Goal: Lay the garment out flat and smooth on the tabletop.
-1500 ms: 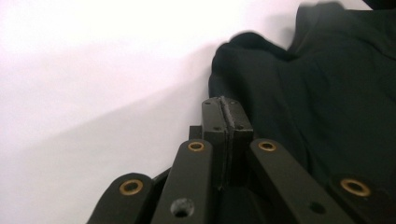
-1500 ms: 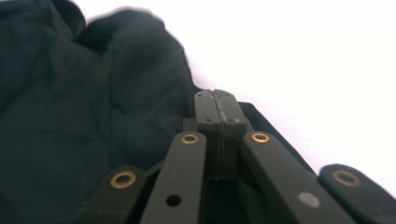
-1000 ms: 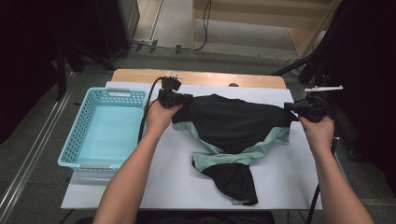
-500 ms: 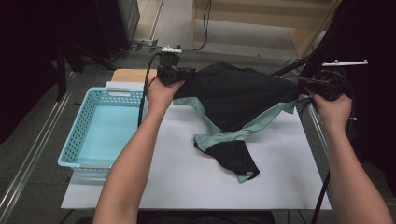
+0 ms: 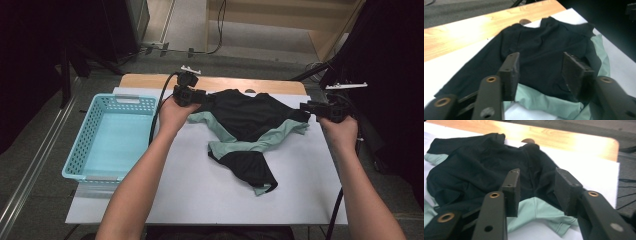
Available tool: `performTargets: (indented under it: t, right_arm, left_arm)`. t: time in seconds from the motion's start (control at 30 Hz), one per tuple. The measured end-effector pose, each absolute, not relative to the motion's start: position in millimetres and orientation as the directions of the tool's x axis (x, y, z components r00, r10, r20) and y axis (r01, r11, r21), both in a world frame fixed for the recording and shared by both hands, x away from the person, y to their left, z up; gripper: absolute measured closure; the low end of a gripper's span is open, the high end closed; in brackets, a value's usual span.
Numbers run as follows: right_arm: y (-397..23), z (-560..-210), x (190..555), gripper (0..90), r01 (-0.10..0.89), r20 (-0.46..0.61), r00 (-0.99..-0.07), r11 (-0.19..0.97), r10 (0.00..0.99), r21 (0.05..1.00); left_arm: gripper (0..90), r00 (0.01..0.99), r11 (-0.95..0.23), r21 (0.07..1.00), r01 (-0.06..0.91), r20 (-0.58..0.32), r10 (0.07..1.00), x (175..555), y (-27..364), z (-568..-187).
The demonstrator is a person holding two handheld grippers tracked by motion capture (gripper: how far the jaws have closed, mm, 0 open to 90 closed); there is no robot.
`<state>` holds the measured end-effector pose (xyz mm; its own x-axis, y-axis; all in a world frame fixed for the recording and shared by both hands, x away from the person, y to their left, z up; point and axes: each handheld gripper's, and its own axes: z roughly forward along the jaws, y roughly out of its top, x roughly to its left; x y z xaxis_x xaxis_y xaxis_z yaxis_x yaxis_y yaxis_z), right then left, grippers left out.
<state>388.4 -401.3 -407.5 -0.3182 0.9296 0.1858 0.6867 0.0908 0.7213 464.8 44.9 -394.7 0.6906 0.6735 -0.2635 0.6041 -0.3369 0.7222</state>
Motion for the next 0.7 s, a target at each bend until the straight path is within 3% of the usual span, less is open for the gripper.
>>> performTargets:
  t: [0.2, 0.7]
  right_arm:
    - [-395, -422, 385, 47.1, 0.699, 0.194, -0.335, 0.105, 0.922, 0.708]
    - [-381, -451, 382, 37.4, 0.728, 0.21, -0.342, 0.116, 0.916, 0.676]
  left_arm:
    - [43.5, 0.7, -0.344, 0.711, 0.614, -0.288, 0.653, 457, 47, -400]
    - [42.7, 0.731, -0.383, 0.698, 0.605, -0.296, 0.615, 430, 50, -414]
